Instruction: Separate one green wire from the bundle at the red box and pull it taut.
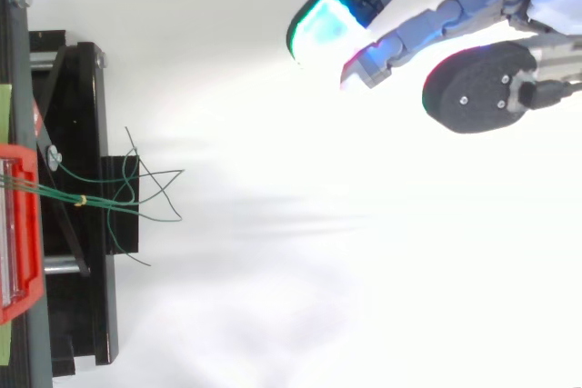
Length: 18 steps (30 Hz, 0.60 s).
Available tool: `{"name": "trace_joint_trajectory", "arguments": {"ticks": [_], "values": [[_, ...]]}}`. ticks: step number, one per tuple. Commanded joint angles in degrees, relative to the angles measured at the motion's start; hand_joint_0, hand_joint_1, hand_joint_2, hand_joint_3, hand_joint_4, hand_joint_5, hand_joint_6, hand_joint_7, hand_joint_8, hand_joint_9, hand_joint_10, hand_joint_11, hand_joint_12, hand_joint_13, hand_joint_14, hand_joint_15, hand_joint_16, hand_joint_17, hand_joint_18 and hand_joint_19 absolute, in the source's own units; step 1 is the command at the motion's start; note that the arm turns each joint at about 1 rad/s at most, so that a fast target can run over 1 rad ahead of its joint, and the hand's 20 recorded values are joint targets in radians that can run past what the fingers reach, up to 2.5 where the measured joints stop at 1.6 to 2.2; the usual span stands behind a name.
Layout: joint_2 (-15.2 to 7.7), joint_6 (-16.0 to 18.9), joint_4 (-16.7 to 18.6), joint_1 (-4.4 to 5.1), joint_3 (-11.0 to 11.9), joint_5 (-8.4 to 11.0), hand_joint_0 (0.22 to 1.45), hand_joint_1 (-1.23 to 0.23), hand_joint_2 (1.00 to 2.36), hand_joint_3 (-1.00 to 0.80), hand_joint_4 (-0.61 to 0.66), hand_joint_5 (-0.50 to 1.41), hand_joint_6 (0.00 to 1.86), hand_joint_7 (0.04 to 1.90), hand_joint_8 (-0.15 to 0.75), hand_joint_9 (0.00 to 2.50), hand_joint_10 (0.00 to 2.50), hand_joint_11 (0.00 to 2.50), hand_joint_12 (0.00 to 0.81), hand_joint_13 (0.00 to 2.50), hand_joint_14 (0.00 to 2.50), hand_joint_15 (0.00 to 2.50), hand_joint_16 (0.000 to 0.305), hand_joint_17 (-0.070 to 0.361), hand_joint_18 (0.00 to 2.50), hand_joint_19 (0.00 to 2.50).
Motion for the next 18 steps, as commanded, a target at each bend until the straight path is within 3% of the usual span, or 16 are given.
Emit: {"name": "trace_joint_trajectory", "arguments": {"ticks": [1, 8, 18], "values": [[-1.31, -2.26, 2.75, 0.69, -0.02, 1.48, 0.54, -0.54, 1.0, -0.5, 0.29, -0.19, 0.5, 0.71, 0.288, 0.85, 0.01, 0.19, 0.353, 0.76, 0.01, 0.16, 0.043, 0.097, 0.63, 0.17], [-3.6, -4.01, 8.38, 1.83, -0.02, 3.33, 0.54, -0.54, 1.0, -0.5, 0.29, -0.19, 0.5, 0.71, 0.286, 0.86, 0.01, 0.2, 0.357, 0.78, 0.01, 0.18, 0.043, 0.098, 0.65, 0.18], [-8.26, -4.72, 16.9, 2.36, -0.02, 3.85, 0.54, -0.54, 1.0, -0.5, 0.29, -0.19, 0.5, 0.71, 0.288, 0.87, 0.01, 0.2, 0.363, 0.82, 0.01, 0.21, 0.044, 0.098, 0.67, 0.2]]}}
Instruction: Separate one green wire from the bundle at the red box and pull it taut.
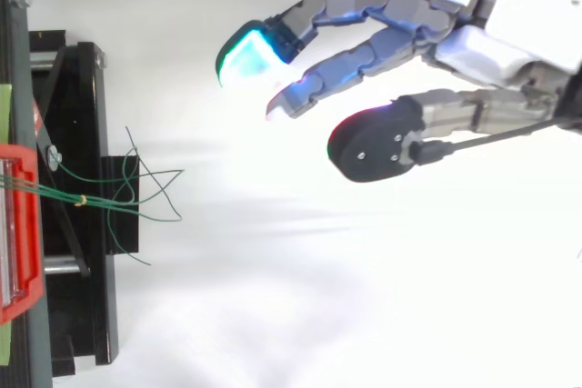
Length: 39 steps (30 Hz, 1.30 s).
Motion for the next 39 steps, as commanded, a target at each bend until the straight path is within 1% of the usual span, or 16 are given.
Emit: {"name": "trace_joint_trajectory", "arguments": {"ticks": [1, 2, 7, 9, 13, 17, 18, 20, 22, 23, 25, 33, 35, 37, 38, 39], "values": [[-1.24, -0.22, 2.69, 0.31, 0.0, 0.48, 0.54, -0.54, 1.0, -0.49, 0.3, -0.19, 0.5, 0.71, 0.288, 0.87, 0.01, 0.21, 0.363, 0.83, 0.01, 0.21, 0.044, 0.098, 0.67, 0.2], [-1.24, -0.48, 2.86, 0.49, 0.0, 1.54, 0.54, -0.54, 1.0, -0.49, 0.3, -0.19, 0.5, 0.71, 0.291, 0.87, 0.01, 0.21, 0.363, 0.83, 0.01, 0.21, 0.044, 0.098, 0.67, 0.2], [-1.24, -1.54, 2.95, 0.84, 0.0, 4.7, 0.55, -0.54, 1.0, -0.49, 0.3, -0.19, 0.5, 0.71, 0.292, 0.89, 0.01, 0.21, 0.361, 0.84, 0.01, 0.21, 0.044, 0.098, 0.68, 0.21], [-1.33, -1.89, 3.04, 0.92, 0.0, 4.96, 0.55, -0.54, 1.0, -0.5, 0.3, -0.18, 0.5, 0.71, 0.293, 0.89, 0.01, 0.23, 0.361, 0.85, 0.01, 0.23, 0.044, 0.099, 0.68, 0.21], [-1.24, -3.82, 3.74, 1.19, 0.0, 6.55, 0.55, -0.54, 1.0, -0.5, 0.29, -0.18, 0.5, 0.71, 0.29, 0.89, 0.01, 0.22, 0.365, 0.85, 0.01, 0.23, 0.044, 0.099, 0.69, 0.21], [-1.24, -6.55, 5.33, 1.45, 0.0, 7.43, 0.54, -0.57, 1.0, -0.5, 0.28, -0.19, 0.5, 0.72, 0.282, 0.73, 0.01, 0.21, 0.385, 0.59, 0.0, 0.11, 0.055, 0.123, 0.6, 0.0], [-1.33, -8.74, 5.76, 1.72, 0.0, 8.3, 0.52, -0.59, 1.0, -0.5, 0.28, -0.2, 0.5, 0.72, 0.286, 0.67, 0.0, 0.19, 0.387, 0.5, 0.0, 0.06, 0.057, 0.128, 0.51, 0.0], [-1.24, -10.5, 5.85, 1.98, 0.0, 9.45, 0.52, -0.61, 1.0, -0.5, 0.28, -0.2, 0.5, 0.73, 0.289, 0.65, 0.01, 0.19, 0.385, 0.43, 0.0, 0.03, 0.059, 0.132, 0.45, 0.0], [-1.33, -11.56, 6.38, 2.16, 0.0, 10.41, 0.51, -0.62, 1.0, -0.5, 0.28, -0.2, 0.5, 0.73, 0.29, 0.62, 0.0, 0.17, 0.389, 0.4, 0.0, 0.01, 0.058, 0.131, 0.39, 0.0], [-1.33, -11.65, 6.64, 2.24, 0.0, 10.68, 0.5, -0.64, 1.0, -0.5, 0.28, -0.2, 0.5, 0.73, 0.287, 0.59, 0.0, 0.18, 0.388, 0.33, 0.0, 0.0, 0.053, 0.12, 0.25, 0.0], [-1.24, -12.44, 7.43, 2.51, 0.0, 11.2, 0.49, -0.68, 1.0, -0.5, 0.27, -0.2, 0.5, 0.74, 0.282, 0.56, 0.0, 0.17, 0.381, 0.25, 0.0, 0.0, 0.051, 0.115, 0.14, 0.0], [-1.33, -14.81, 7.87, 3.56, 0.0, 13.23, 0.52, -0.76, 1.0, -0.5, 0.26, -0.2, 0.5, 0.76, 0.274, 0.58, 0.01, 0.19, 0.378, 0.25, 0.0, 0.0, 0.05, 0.113, 0.14, 0.0], [-2.91, -14.81, 8.31, 3.83, 0.36, 13.67, 0.52, -0.76, 1.0, -0.5, 0.26, -0.2, 0.5, 0.77, 0.272, 0.59, 0.01, 0.2, 0.379, 0.27, 0.0, 0.0, 0.05, 0.113, 0.16, 0.0], [-3.53, -14.37, 8.4, 3.74, 1.06, 13.58, 0.52, -0.76, 1.0, -0.5, 0.26, -0.2, 0.5, 0.77, 0.27, 0.6, 0.01, 0.2, 0.378, 0.29, 0.0, 0.0, 0.05, 0.113, 0.18, 0.0], [-5.99, -13.31, 8.49, 3.74, 2.46, 13.49, 0.53, -0.77, 1.0, -0.5, 0.26, -0.2, 0.5, 0.77, 0.271, 0.62, 0.01, 0.21, 0.379, 0.29, 0.0, 0.0, 0.05, 0.113, 0.19, 0.0], [-5.99, -13.31, 8.49, 3.74, 2.46, 13.49, 0.53, -0.77, 1.0, -0.5, 0.27, -0.2, 0.5, 0.78, 0.271, 0.62, 0.01, 0.2, 0.38, 0.31, 0.0, 0.0, 0.05, 0.112, 0.22, 0.0]]}}
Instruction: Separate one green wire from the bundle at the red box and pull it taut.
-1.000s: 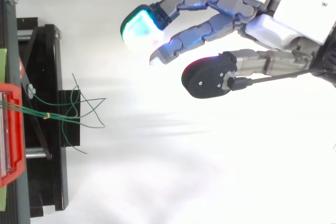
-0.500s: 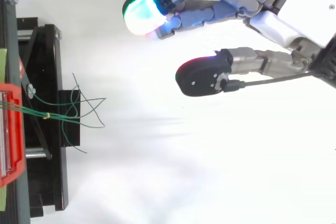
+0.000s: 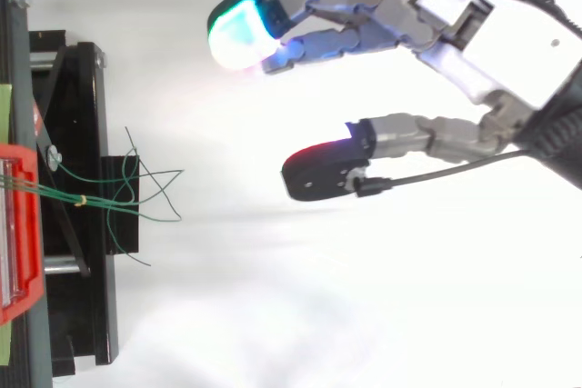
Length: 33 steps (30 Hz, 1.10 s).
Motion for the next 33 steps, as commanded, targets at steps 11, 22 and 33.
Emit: {"name": "trace_joint_trajectory", "arguments": {"ticks": [11, 22, 33], "values": [[-9.79, 4.71, -4.21, -0.47, 9.64, -0.06, 0.53, -0.72, 1.0, -0.5, 0.28, -0.19, 0.5, 0.77, 0.276, 0.69, 0.01, 0.21, 0.378, 0.44, 0.0, 0.03, 0.048, 0.109, 0.36, 0.01], [-16.65, 1.45, 2.29, -0.74, 16.41, -0.06, 0.53, -0.67, 1.0, -0.5, 0.29, -0.18, 0.5, 0.77, 0.284, 0.74, 0.01, 0.23, 0.388, 0.54, 0.0, 0.07, 0.048, 0.109, 0.46, 0.09], [-17.26, 0.31, 2.47, 0.85, 17.9, -1.12, 0.54, -0.59, 1.0, -0.5, 0.31, -0.2, 0.5, 0.76, 0.381, 0.96, 0.01, 0.18, 0.397, 0.86, 0.01, 0.16, 0.048, 0.107, 0.7, 0.16]]}}
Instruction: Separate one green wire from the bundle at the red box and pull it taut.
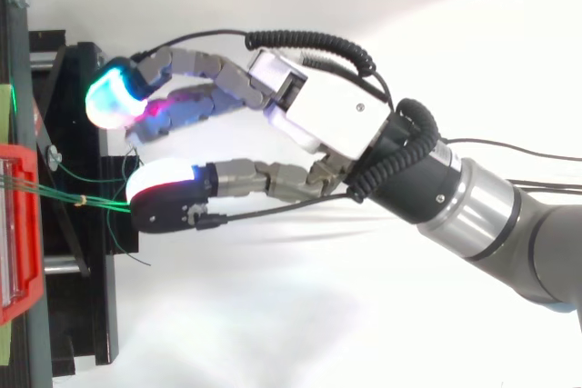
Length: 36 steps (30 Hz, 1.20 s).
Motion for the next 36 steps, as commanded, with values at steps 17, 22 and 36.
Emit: {"name": "trace_joint_trajectory", "arguments": {"ticks": [17, 22, 36], "values": [[-0.46, -0.29, 2.79, -0.54, 0.33, -0.03, 0.54, -0.56, 1.0, -0.5, 0.3, -0.21, 0.5, 0.76, 0.33, 1.04, 0.01, 0.35, 0.4, 0.92, 0.01, 0.24, 0.047, 0.106, 0.74, 0.21], [-3.27, 0.41, 4.81, -1.07, 0.69, 1.37, 0.54, -0.55, 1.0, -0.5, 0.29, -0.2, 0.5, 0.76, 0.335, 1.08, 0.01, 0.35, 0.399, 0.95, 0.01, 0.25, 0.048, 0.108, 0.76, 0.21], [-4.67, 1.64, 6.21, -0.72, 2.0, 1.2, 0.55, -0.51, 1.0, -0.5, 0.3, -0.2, 0.5, 0.75, 0.34, 1.37, 0.02, 0.63, 0.388, 1.08, 0.01, 0.32, 0.047, 0.105, 0.79, 0.23]]}}
